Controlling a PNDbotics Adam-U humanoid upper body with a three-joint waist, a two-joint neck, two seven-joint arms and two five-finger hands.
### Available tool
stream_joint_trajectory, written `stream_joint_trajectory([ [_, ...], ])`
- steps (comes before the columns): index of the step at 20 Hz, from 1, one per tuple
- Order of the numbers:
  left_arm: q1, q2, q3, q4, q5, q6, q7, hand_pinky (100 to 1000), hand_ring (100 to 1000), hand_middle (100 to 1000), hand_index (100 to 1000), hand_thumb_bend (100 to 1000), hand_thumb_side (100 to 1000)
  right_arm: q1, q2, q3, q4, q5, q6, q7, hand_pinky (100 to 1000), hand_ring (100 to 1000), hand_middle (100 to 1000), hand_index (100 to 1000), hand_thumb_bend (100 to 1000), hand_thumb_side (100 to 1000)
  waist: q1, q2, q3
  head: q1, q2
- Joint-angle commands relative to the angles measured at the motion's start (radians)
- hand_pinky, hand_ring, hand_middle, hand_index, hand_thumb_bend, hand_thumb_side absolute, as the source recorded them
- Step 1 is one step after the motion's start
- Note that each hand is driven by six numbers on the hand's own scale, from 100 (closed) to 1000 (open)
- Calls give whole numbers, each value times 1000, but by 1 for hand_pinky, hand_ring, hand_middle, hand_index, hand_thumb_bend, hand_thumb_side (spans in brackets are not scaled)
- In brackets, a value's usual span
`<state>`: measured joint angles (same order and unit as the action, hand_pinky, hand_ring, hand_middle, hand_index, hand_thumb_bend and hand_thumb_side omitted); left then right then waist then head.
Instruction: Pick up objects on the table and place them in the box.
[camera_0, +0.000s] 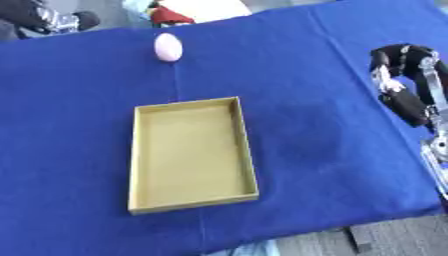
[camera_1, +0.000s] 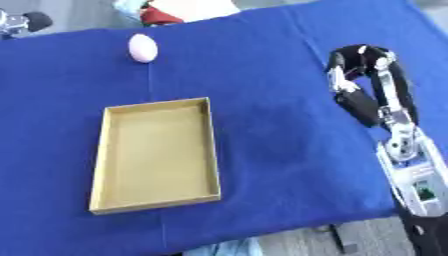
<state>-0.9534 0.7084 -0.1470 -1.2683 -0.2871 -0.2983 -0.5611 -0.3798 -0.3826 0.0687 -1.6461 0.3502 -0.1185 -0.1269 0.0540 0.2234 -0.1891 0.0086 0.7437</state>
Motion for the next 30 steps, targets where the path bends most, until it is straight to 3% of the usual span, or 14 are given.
stream_joint_trajectory([
  [1,-52,-10,3,74,-52,-9,28,854,813,786,896,350,309,-22,-19,1,-14,-7,-3,7,505,561,518,689,100,681,1,-10,-11,11,-18],
  [6,-102,-53,11,202,-131,-25,99,863,822,797,899,296,235,-37,-14,9,-19,-10,-7,14,505,560,517,688,100,682,9,3,-51,37,-32],
  [11,-136,-81,30,332,-218,-51,186,865,825,801,899,246,156,-53,-10,15,-25,-12,-9,19,504,559,514,688,100,683,20,16,-91,91,-49],
  [18,-156,-106,33,444,-349,-38,288,859,822,798,894,249,145,-68,-5,21,-29,-14,-13,24,503,558,512,687,100,691,37,31,-131,157,-72],
  [26,-166,-136,62,511,-500,-15,341,855,819,797,891,245,174,-77,0,23,-28,-20,-17,25,501,557,511,686,100,698,47,45,-161,183,-86],
  [30,-168,-168,110,540,-701,-16,400,853,818,797,889,249,185,-78,3,22,-27,-22,-17,24,501,557,510,685,100,702,47,51,-167,185,-87],
])
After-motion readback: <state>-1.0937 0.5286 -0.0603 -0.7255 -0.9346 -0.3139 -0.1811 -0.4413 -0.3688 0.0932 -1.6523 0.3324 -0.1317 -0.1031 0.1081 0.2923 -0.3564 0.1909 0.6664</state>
